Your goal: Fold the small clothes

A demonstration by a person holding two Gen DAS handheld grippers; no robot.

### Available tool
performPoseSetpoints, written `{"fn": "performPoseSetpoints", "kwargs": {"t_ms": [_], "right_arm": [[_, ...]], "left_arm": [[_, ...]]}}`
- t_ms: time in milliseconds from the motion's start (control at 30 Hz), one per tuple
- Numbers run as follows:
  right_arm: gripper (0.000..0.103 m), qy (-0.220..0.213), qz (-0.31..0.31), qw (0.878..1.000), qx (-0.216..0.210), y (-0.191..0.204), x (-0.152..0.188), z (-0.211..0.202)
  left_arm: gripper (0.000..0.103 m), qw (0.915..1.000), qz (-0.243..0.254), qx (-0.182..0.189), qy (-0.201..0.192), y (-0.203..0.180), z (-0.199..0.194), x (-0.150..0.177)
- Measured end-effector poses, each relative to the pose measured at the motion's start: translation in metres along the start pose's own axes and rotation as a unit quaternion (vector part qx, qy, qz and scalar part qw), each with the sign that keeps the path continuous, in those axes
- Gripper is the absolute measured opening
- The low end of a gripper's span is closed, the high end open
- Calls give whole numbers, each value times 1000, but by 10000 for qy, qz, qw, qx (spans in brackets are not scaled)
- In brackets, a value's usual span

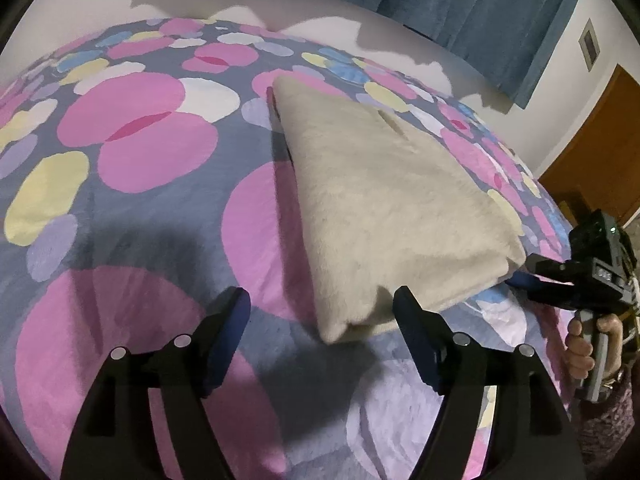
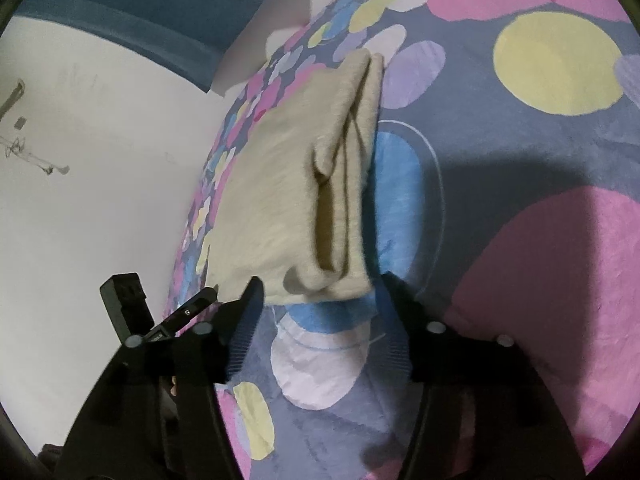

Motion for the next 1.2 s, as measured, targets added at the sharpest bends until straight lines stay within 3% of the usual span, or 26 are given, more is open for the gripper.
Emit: {"fn": "performPoseSetpoints", "kwargs": {"t_ms": [333,533,867,1200], "right_arm": [[66,-81,-67,9996,273,5,3,2],[71,-317,-236,9966,728,8,4,-4],[85,-843,-1215,9714,1856,35,11,-2],[88,-1046,-1731,9502,2369,45,12,1]], "left_arm": [[77,9989,51,-437,-131,1,-14,10],[82,9957,123,-828,-387,3,-25,9],[85,9907,186,-1176,-653,3,-30,5],[86,9839,41,-1584,-832,8,-33,5]]}}
Point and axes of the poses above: each gripper's, at about its wrist camera, not at the fingertips, and z roughly the way its jaws point, y to its left, x to its underside, the point moved 6 cm from there along z, roughly the way its jaws point, and after that the axes turned 3 degrees about x, right-handed, at the moved point
